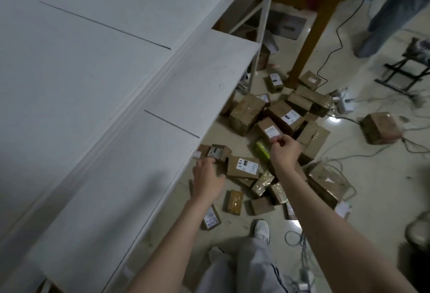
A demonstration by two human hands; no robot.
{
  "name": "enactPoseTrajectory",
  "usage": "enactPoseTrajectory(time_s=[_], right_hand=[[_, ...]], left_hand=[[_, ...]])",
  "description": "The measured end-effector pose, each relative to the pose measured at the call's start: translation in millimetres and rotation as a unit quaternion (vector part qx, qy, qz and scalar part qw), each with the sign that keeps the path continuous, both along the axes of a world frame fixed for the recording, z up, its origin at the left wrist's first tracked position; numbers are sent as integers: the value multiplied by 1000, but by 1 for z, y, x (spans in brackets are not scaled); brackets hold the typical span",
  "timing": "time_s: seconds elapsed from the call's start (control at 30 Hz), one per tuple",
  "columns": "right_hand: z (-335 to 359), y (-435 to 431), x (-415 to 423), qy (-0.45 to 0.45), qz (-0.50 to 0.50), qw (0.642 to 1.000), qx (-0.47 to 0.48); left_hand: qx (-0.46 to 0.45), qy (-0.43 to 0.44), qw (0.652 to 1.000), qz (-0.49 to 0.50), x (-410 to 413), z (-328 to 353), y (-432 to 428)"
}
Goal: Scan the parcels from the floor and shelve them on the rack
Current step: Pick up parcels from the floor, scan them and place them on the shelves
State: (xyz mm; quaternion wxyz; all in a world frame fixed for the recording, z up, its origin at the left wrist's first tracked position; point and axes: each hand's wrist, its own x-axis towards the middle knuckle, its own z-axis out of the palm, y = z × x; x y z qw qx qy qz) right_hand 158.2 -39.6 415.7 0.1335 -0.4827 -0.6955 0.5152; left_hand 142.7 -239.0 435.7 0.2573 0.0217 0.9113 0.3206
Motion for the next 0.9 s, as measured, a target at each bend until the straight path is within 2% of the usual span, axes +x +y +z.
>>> enactPoseTrajectory(time_s=[0.23, 0.4, 0.57, 0.77, 0.9], right_hand=[[-125, 62, 16, -167, 123, 978, 1], [-215, 89, 7, -255, 226, 940, -9], [-327, 119, -27, -271, 239, 930, -73], [-467, 137, -60, -259, 188, 938, -130], [-559, 131, -73, -242, 157, 942, -169]], left_hand=[[-51, -60, 994, -73, -37, -117, 82], [-47, -125, 991, -24, -61, -214, 125], [-40, -145, 988, 27, -95, -332, 145], [-30, -184, 972, 144, -126, -474, 155], [-16, -198, 962, 186, -138, -561, 166]])
